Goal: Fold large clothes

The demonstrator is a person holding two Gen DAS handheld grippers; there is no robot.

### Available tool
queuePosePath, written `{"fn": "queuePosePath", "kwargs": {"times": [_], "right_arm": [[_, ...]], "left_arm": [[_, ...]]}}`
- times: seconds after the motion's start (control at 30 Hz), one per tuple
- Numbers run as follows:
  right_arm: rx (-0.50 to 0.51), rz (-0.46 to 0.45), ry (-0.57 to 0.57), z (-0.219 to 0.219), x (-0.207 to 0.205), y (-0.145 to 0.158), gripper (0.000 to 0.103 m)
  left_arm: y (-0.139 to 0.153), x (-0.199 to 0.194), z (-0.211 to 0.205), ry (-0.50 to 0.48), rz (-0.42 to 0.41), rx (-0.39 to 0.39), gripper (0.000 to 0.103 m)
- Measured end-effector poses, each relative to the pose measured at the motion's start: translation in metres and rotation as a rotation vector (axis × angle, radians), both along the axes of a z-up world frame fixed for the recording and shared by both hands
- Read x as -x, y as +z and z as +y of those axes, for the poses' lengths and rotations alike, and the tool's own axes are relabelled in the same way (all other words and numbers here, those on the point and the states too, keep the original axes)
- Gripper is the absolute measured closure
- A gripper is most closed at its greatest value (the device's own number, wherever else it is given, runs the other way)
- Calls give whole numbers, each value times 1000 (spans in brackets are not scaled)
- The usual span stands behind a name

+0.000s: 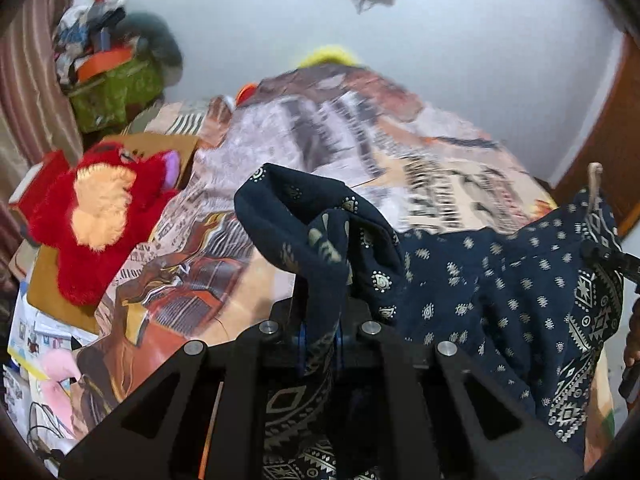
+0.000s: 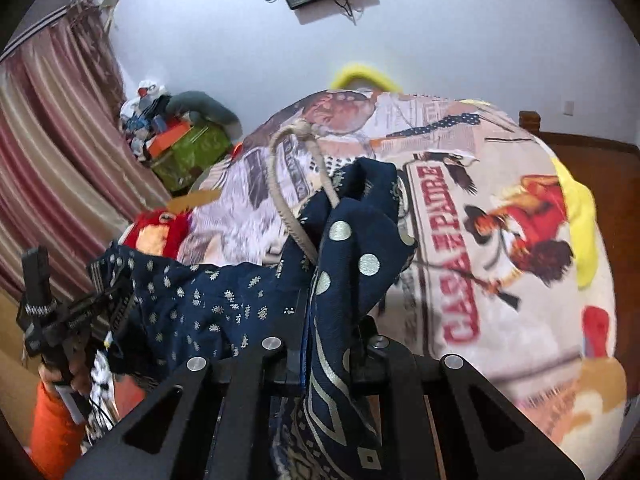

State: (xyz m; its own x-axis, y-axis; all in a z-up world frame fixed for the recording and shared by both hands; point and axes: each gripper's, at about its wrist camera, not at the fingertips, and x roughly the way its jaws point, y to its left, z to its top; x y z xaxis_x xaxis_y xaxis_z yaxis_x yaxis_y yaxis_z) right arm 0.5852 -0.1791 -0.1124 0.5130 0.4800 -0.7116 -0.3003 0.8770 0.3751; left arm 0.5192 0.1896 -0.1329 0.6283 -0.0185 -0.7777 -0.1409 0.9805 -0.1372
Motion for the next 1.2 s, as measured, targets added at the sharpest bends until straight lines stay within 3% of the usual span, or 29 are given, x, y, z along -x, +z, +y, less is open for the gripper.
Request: {"fn": "queuePosePath", "kwargs": {"times": [0.13, 0.2, 0.27, 0.4, 0.47, 0.5, 0.57, 0.67, 0.8, 0.87, 0.97, 1.07, 1.2], "right_arm": [[33, 60, -37, 22, -39, -38, 93], [73, 97, -50, 28, -52, -61, 93], [138, 90, -83, 29, -59, -80, 93], [111, 146, -66, 13, -71, -99, 92], [98, 186, -64, 0, -74, -100, 83], [111, 192, -69, -4, -73, -99, 79], [152, 179, -81, -15, -67, -89, 56], [199, 110, -130, -32, -47, -66, 36], [172, 73, -117, -45, -10, -31, 34], [166, 64, -102, -47, 15, -11, 30], [134, 41, -73, -46, 56, 16, 24], [104, 34, -48, -41, 95, 34, 22], [79, 51, 3, -35, 146, 39, 19]], "left_arm": [[-46, -29, 23, 49, 93, -9, 93], [-68, -38, 31, 67, 134, -60, 92], [-83, -45, 40, 80, 154, -123, 84], [-93, -45, 63, 129, 176, -203, 75], [-90, -39, 75, 163, 179, -244, 75], [-87, -34, 81, 178, 179, -256, 75], [-76, -19, 94, 197, 182, -244, 75], [-54, 7, 101, 200, 160, -201, 75], [-16, 51, 95, 175, 111, -143, 69], [2, 75, 86, 153, 79, -121, 54], [24, 115, 67, 104, 36, -98, 43], [29, 144, 48, 56, 41, -62, 34], [17, 193, 28, 11, 77, 23, 32]]}}
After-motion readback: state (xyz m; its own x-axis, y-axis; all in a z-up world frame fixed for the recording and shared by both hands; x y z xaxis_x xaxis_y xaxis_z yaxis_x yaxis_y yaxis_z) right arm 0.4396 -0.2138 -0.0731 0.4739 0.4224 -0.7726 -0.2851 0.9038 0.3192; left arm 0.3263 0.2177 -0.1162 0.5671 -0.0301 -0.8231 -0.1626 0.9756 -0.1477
